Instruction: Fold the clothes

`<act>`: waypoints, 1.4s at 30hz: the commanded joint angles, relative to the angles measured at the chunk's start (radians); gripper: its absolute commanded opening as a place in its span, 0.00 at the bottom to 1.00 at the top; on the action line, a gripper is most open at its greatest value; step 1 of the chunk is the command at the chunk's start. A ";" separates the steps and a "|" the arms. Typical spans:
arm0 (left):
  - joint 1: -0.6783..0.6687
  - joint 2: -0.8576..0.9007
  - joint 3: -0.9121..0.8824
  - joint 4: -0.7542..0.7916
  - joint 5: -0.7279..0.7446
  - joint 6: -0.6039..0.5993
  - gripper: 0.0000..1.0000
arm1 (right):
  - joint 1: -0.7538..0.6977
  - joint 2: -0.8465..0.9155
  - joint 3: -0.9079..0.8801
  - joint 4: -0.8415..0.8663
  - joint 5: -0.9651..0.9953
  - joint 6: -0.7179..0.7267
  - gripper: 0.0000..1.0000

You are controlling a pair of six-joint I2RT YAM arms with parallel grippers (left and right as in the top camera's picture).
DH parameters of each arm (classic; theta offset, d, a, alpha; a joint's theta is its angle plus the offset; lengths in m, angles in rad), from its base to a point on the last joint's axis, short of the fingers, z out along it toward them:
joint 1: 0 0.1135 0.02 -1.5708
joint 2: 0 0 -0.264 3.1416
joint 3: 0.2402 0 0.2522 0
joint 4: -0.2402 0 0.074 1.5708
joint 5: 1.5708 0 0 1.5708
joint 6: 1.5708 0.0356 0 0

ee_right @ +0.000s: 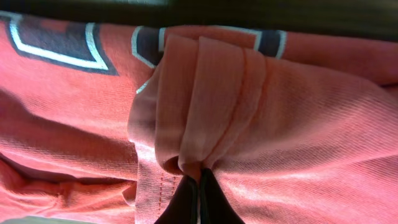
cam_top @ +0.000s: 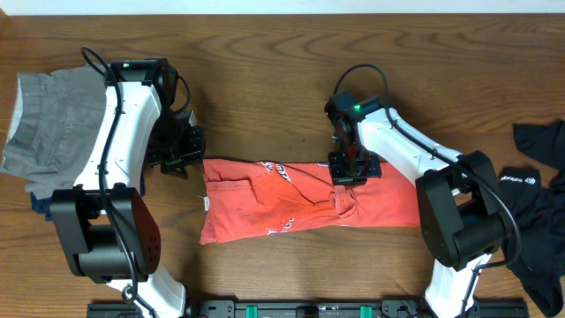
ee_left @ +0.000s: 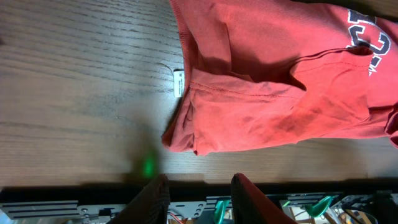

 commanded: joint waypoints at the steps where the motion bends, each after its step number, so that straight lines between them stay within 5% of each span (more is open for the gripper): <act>1: 0.005 -0.008 -0.001 -0.006 -0.006 -0.005 0.35 | 0.002 -0.034 0.058 0.001 0.025 0.008 0.01; 16: 0.005 -0.008 -0.001 0.006 -0.006 -0.005 0.35 | 0.087 -0.063 0.100 -0.022 0.017 -0.050 0.02; 17: 0.005 -0.008 -0.001 0.005 -0.006 -0.005 0.35 | 0.097 -0.063 0.100 -0.022 0.016 -0.051 0.07; 19: 0.005 -0.008 -0.001 0.005 -0.006 -0.005 0.35 | 0.117 -0.063 0.100 -0.023 0.017 -0.065 0.32; 20: 0.005 -0.008 -0.001 0.004 -0.006 -0.005 0.35 | 0.122 -0.063 0.100 -0.025 0.022 -0.072 0.34; 25: 0.005 -0.008 -0.001 -0.002 -0.006 -0.005 0.35 | 0.098 -0.063 0.101 -0.071 0.135 -0.003 0.20; 36: 0.005 -0.008 -0.001 -0.002 -0.006 -0.005 0.36 | -0.047 -0.068 0.104 -0.127 0.152 0.049 0.15; 42: 0.005 -0.008 -0.004 0.019 -0.005 -0.005 0.68 | -0.137 -0.087 0.104 -0.169 0.186 0.051 0.17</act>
